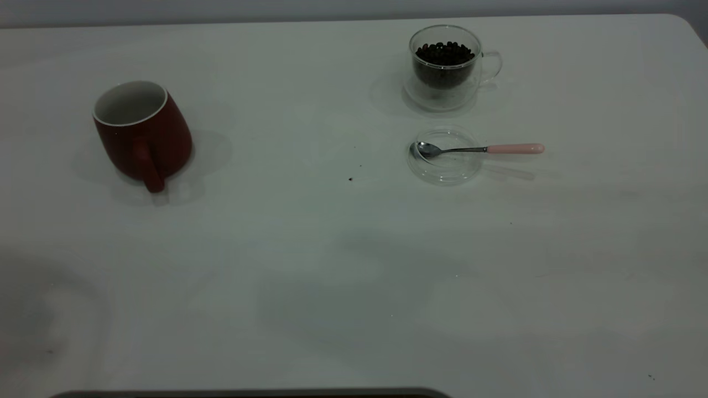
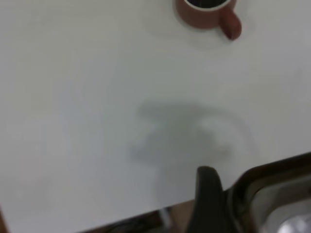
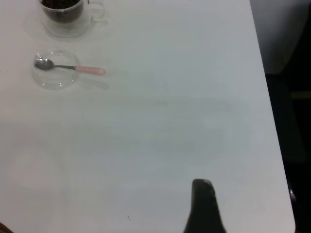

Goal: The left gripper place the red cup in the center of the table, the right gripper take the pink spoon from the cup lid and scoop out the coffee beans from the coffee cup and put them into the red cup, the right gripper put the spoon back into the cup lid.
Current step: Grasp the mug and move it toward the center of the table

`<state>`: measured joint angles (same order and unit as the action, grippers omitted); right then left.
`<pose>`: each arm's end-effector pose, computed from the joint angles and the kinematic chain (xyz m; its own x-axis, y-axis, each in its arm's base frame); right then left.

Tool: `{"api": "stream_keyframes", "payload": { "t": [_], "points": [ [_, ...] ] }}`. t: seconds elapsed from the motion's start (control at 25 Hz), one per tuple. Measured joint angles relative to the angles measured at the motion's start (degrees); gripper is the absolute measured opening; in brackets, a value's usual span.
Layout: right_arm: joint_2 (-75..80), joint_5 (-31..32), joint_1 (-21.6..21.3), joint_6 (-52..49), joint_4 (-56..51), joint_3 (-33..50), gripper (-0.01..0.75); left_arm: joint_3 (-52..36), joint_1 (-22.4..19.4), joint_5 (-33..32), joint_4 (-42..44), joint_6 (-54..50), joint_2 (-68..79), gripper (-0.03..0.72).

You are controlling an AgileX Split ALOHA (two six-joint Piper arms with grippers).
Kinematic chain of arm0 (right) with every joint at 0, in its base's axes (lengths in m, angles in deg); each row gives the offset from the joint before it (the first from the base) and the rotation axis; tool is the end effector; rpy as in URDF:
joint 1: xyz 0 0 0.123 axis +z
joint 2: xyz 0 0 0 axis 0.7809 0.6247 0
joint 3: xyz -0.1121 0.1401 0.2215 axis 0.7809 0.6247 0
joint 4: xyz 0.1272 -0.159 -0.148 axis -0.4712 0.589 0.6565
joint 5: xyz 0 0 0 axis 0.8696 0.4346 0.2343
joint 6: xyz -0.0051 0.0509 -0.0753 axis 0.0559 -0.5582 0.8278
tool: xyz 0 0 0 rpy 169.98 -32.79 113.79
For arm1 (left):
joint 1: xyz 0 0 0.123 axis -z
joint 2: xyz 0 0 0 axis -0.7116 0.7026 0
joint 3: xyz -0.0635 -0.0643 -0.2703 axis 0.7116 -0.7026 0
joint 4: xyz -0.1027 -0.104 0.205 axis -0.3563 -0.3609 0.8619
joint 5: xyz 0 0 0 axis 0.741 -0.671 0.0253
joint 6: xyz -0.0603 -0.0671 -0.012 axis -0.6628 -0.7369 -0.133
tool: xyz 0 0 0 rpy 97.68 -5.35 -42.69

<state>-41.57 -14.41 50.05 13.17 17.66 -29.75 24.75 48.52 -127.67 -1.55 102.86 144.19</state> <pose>-0.0008 0.0007 0.2636 -0.5655 -0.0468 -0.8234 -0.0168 0.9988 -0.0452 0.2115 -0.0099 0.3432 -0.8067 0.3447 -0.4801 0.3006 0.9387 0.1689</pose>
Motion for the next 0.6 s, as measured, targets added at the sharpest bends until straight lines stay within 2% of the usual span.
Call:
{"api": "stream_keyframes", "payload": {
  "t": [0.28, 0.6],
  "points": [
    [0.0, 0.0, 0.0, 0.0, 0.0, 0.0, 0.581, 2.9, 0.0, 5.9, 9.6, 15.2, 16.9, 0.588],
    [0.0, 0.0, 0.0, 0.0, 0.0, 0.0, 0.581, 2.9, 0.0, 22.7, 21.4, 21.8, 36.9, 0.588]
  ]
}}
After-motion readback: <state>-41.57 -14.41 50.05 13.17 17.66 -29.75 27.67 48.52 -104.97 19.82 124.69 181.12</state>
